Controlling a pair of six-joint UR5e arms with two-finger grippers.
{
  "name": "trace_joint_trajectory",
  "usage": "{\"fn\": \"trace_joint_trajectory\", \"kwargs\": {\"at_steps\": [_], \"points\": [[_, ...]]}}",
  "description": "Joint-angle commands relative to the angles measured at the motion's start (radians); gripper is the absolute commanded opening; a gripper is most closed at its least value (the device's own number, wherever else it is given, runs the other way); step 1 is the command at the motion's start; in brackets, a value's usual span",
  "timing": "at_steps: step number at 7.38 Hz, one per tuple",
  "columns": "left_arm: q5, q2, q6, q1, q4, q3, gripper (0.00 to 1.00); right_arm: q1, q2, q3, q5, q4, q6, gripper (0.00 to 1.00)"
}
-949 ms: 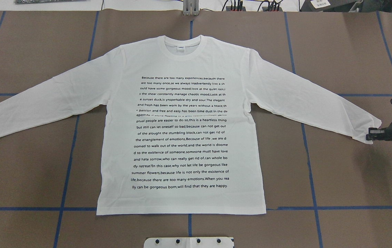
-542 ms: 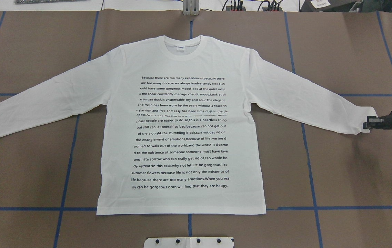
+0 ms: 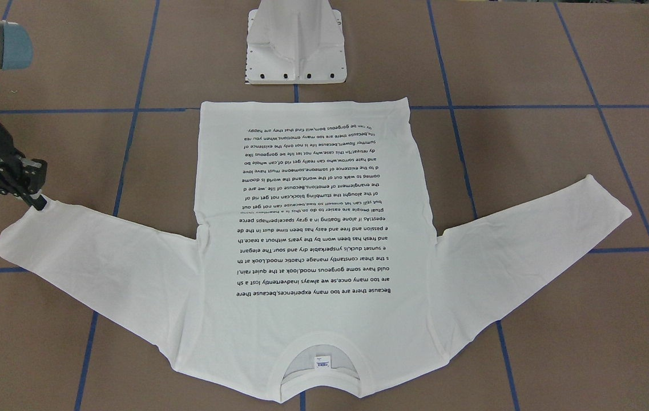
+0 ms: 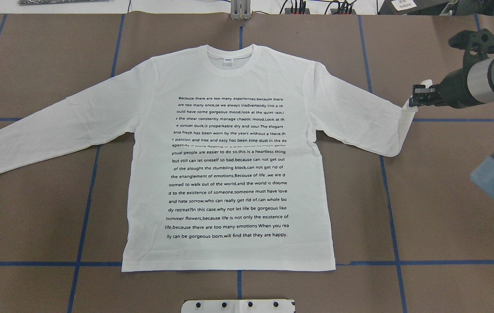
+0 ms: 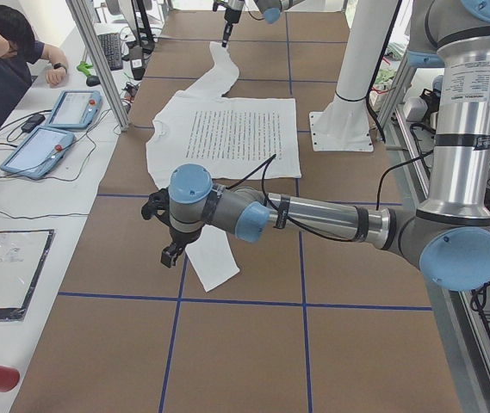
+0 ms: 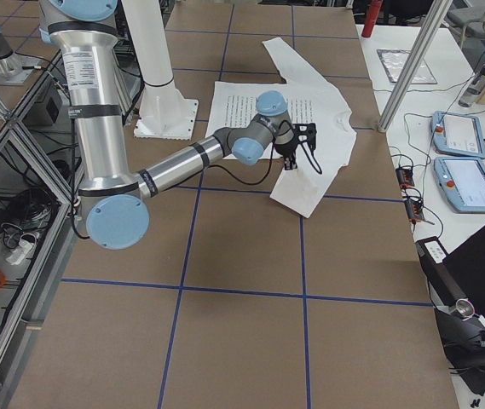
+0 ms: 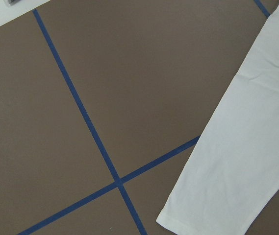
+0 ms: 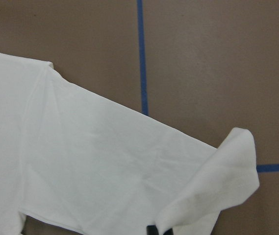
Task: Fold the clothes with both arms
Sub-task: 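Carry the sleeve with the right gripper across the shirt toward the collar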
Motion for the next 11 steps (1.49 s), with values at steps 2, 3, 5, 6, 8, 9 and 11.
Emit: {"fn": "trace_joint_trajectory", "kwargs": {"at_steps": [2, 3, 5, 6, 8, 9, 11], "points": [[0.0, 0.0, 0.002, 0.0, 0.0, 0.0, 1.0, -0.159, 0.456, -0.088, -0.243, -0.44, 0.003, 0.0], [0.0, 0.0, 0.002, 0.0, 0.0, 0.002, 1.0, -0.183, 0.562, -0.183, -0.251, -0.433, 0.014, 0.0], [0.0, 0.005, 0.002, 0.0, 0.0, 0.003, 1.0, -0.226, 0.78, -0.416, -0.323, -0.37, 0.021, 0.0], [0.0, 0.005, 0.003, 0.0, 0.0, 0.01, 1.0, -0.276, 0.8, -0.511, -0.376, -0.227, 0.052, 0.0], [0.0, 0.008, 0.005, 0.001, 0.0, 0.01, 1.0, -0.38, 0.97, -0.79, -0.546, -0.114, 0.129, 0.0], [0.0, 0.008, 0.005, 0.0, 0.0, 0.011, 1.0, -0.407, 0.995, -0.818, -0.579, -0.112, 0.129, 0.0], [0.0, 0.009, 0.006, 0.0, 0.0, 0.011, 1.0, -0.448, 1.035, -0.861, -0.611, -0.112, 0.129, 0.0]]}}
